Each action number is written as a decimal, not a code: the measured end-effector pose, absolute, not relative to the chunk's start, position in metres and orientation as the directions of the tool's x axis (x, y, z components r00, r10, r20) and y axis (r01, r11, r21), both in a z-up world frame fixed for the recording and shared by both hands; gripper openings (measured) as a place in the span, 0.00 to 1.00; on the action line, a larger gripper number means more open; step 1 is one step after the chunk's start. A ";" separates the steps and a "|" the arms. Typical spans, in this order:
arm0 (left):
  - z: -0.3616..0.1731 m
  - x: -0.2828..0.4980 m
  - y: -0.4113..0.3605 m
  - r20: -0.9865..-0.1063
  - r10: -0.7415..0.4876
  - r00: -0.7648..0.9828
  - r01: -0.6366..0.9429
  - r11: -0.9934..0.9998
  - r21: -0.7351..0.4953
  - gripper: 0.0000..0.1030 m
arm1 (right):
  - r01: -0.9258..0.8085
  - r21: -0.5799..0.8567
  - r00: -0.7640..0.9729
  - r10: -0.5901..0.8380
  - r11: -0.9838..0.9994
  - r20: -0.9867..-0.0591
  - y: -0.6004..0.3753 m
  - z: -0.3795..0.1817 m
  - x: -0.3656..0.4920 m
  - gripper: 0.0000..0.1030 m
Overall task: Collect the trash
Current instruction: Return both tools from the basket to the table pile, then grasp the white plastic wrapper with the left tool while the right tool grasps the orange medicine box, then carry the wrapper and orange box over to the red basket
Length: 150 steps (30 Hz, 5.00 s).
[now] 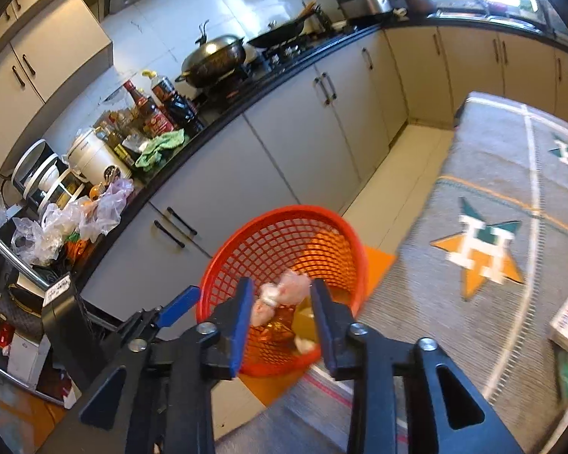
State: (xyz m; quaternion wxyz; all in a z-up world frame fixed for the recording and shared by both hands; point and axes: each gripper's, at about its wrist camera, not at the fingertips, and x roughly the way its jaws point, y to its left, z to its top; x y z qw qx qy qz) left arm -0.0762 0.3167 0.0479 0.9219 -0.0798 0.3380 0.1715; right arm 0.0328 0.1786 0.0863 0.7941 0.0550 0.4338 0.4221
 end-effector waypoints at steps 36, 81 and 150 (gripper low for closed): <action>0.060 -0.002 0.024 -0.730 -0.351 0.587 0.391 0.912 -0.124 0.62 | -0.223 0.619 0.542 0.623 0.753 -0.564 -0.186 0.059 -0.005 0.48; 0.027 -0.053 0.003 -0.809 -0.199 0.553 0.372 0.928 0.026 0.33 | -0.174 0.596 0.502 0.591 0.784 -0.631 -0.209 0.044 0.061 0.54; 0.020 -0.065 0.065 -0.697 -0.017 0.717 0.059 0.998 0.036 0.46 | -0.340 0.162 0.626 0.352 0.926 -0.696 -0.101 0.026 -0.042 0.50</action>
